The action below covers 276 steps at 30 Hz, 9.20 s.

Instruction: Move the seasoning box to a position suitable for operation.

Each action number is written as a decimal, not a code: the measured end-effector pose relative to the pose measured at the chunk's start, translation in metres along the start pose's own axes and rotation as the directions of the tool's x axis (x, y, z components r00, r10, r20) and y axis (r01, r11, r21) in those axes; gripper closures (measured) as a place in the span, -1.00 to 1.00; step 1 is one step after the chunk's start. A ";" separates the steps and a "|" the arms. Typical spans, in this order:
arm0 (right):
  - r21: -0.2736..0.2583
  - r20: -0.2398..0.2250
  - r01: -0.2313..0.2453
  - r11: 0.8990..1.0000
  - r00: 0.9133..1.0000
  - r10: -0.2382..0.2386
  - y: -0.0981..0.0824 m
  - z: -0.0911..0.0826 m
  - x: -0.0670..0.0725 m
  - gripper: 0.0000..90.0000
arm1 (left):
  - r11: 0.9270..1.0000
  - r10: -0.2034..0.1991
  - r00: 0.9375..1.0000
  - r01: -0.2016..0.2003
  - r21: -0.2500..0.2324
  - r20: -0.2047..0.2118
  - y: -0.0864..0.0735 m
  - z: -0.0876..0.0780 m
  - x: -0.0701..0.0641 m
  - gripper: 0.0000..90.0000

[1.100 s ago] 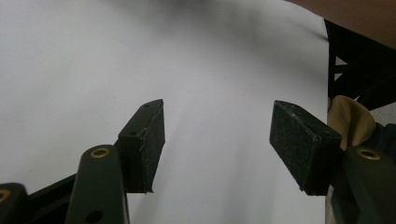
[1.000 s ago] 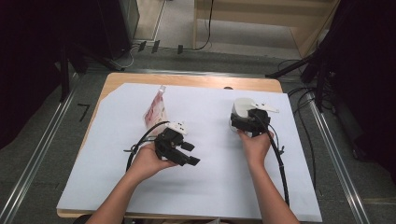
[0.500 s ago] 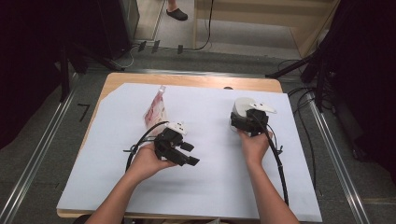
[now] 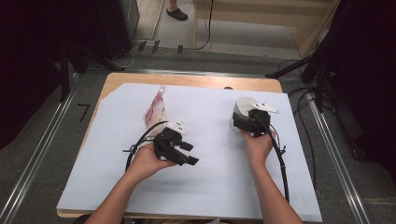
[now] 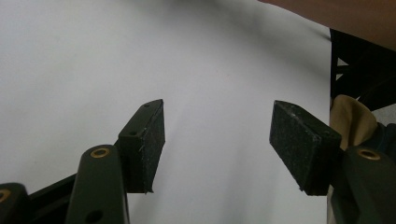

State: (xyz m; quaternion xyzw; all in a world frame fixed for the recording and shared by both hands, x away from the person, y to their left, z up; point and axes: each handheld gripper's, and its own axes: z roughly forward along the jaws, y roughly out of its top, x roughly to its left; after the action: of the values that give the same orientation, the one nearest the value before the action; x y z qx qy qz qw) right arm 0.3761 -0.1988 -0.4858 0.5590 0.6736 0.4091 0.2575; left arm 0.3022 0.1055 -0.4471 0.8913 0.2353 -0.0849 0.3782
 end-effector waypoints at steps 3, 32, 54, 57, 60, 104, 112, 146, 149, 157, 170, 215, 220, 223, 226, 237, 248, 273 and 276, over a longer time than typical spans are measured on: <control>-0.014 -0.002 0.022 1.000 1.000 -0.022 0.002 -0.005 0.000 -0.66 | 1.000 0.000 1.000 0.000 -0.002 0.003 0.000 0.000 0.001 -0.18; -0.015 -0.272 0.186 0.983 0.945 -0.183 -0.013 -0.086 0.026 -0.66 | 1.000 0.004 1.000 -0.004 0.002 -0.014 0.000 0.000 0.001 -0.19; 0.003 -0.370 0.292 0.956 0.889 -0.270 -0.050 -0.079 0.074 -0.65 | 1.000 -0.005 1.000 0.005 -0.007 -0.022 -0.002 -0.004 0.003 -0.18; -0.005 -0.367 0.295 0.956 0.888 -0.276 -0.051 -0.079 0.075 -0.65 | 1.000 0.000 1.000 0.000 0.009 -0.026 -0.002 -0.003 0.003 -0.18; -0.018 -0.363 0.301 0.953 0.886 -0.287 -0.054 -0.080 0.076 -0.66 | 1.000 0.001 1.000 -0.001 0.004 -0.021 -0.002 -0.003 0.002 -0.19; 0.075 -0.499 0.294 0.953 0.838 -0.220 -0.058 -0.150 0.039 0.74 | 1.000 -0.005 0.999 0.005 -0.007 -0.035 -0.001 -0.003 0.006 -0.19; 0.132 -0.531 0.295 0.946 0.827 -0.184 -0.071 -0.135 0.045 1.00 | 1.000 0.005 0.999 -0.005 -0.008 -0.033 0.001 0.000 0.003 -0.19; 0.145 -0.480 0.238 0.960 0.866 -0.142 -0.059 -0.118 0.008 1.00 | 1.000 0.023 0.999 -0.024 -0.019 -0.028 0.002 0.003 0.001 -0.19; 0.150 -0.468 0.235 0.960 0.873 -0.140 -0.057 -0.116 0.004 1.00 | 1.000 0.017 0.999 -0.018 -0.023 -0.028 0.003 0.003 0.000 -0.19; 0.156 -0.445 0.205 0.966 0.888 -0.117 -0.053 -0.112 -0.008 1.00 | 0.999 0.021 0.999 -0.022 -0.042 -0.025 0.003 0.002 0.000 -0.23; 0.171 -0.441 0.183 0.968 0.893 -0.090 -0.047 -0.108 -0.018 1.00 | 0.998 0.027 1.000 -0.027 -0.060 -0.004 0.012 0.007 -0.002 -0.39; 0.205 -0.426 0.152 0.967 0.903 -0.052 -0.015 -0.095 -0.031 1.00 | 0.989 0.145 0.986 -0.147 0.016 0.082 0.080 0.046 0.018 -0.70; 0.197 -0.431 0.158 0.967 0.900 -0.059 -0.014 -0.099 -0.026 1.00 | 0.989 0.148 0.984 -0.150 0.015 0.097 0.080 0.050 0.017 -0.69; 0.179 -0.415 0.183 0.967 0.905 -0.094 -0.014 -0.102 -0.022 1.00 | 0.987 0.155 0.983 -0.158 0.028 0.094 0.079 0.054 0.016 -0.69; 0.180 -0.415 0.179 0.967 0.905 -0.090 -0.015 -0.102 -0.023 1.00 | 0.985 0.164 0.983 -0.167 0.029 0.086 0.080 0.059 0.015 -0.69; 0.175 -0.412 0.168 0.970 0.907 -0.083 -0.017 -0.101 -0.023 1.00 | 0.986 0.166 0.982 -0.168 0.016 0.088 0.080 0.066 0.016 -0.71; 0.170 -0.402 0.169 0.971 0.911 -0.088 -0.017 -0.102 -0.022 1.00 | 0.980 0.195 0.979 -0.197 0.018 0.053 0.081 0.063 0.011 -0.67; 0.164 -0.387 0.181 0.970 0.916 -0.105 -0.018 -0.103 -0.020 1.00 | 0.974 0.225 0.974 -0.225 0.025 0.030 0.087 0.057 0.006 -0.64; 0.164 -0.387 0.180 0.970 0.916 -0.105 -0.018 -0.103 -0.020 1.00 | 0.972 0.232 0.972 -0.233 0.034 0.023 0.089 0.056 0.004 -0.63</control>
State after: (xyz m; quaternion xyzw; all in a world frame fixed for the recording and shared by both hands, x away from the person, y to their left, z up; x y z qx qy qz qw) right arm 0.2885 -0.2455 -0.4481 0.4422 0.7865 0.4201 0.0968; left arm 0.3506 0.0136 -0.4310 0.9186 0.1242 -0.0528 0.3714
